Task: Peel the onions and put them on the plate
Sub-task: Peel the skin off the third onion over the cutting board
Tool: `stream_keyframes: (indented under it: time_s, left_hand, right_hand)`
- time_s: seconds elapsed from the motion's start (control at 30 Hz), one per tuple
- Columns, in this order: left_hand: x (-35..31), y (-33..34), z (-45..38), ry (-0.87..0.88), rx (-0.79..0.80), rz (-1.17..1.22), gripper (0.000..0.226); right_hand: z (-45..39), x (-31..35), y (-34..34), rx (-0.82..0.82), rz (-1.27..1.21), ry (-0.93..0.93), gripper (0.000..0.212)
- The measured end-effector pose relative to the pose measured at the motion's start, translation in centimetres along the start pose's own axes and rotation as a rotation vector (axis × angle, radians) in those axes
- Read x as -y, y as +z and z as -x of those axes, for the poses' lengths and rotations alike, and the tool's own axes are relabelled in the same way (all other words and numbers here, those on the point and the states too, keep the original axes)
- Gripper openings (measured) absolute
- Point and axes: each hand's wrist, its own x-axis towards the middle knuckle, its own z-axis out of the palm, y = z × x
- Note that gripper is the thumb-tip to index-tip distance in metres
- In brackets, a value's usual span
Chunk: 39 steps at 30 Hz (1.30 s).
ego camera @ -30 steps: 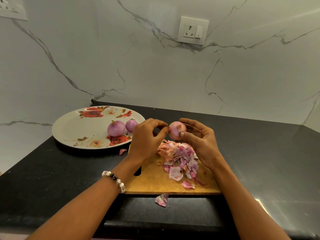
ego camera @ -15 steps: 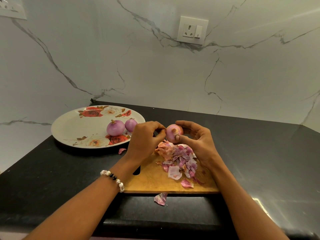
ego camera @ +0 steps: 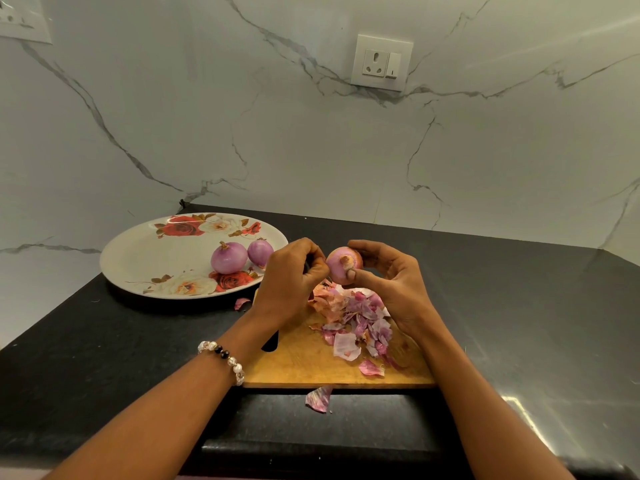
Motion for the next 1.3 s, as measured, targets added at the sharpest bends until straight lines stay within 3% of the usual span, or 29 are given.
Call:
stream_keyframes:
  time_s: [0.37,0.57,1.0,1.17,1.3]
  left_hand:
    - [0.00,-0.23,-0.47,-0.161,-0.114,0.119,0.011]
    - [0.09,-0.11,-0.13,-0.086,0.008,0.139,0.020]
    - [0.38,-0.10,-0.17,-0.015,-0.005,0.050,0.010]
    - [0.35,-0.07,-0.19,-0.054,0.015,0.079,0.013]
    - [0.11,-0.13,-0.17,-0.208,0.088,0.217,0.015]
  right_hand:
    - [-0.05,-0.56,-0.39,-0.058,-0.054,0.031,0.042]
    - [-0.04,-0.59,-0.35,-0.030,-0.022,0.031,0.041]
    - [-0.08,-0.58,-0.30,-0.007,0.017,0.007,0.043]
    - [-0.09,-0.60,-0.35,-0.004,-0.020,0.014,0.043]
    - [-0.07,-0.63,-0.36,-0.014,-0.106,0.039,0.045]
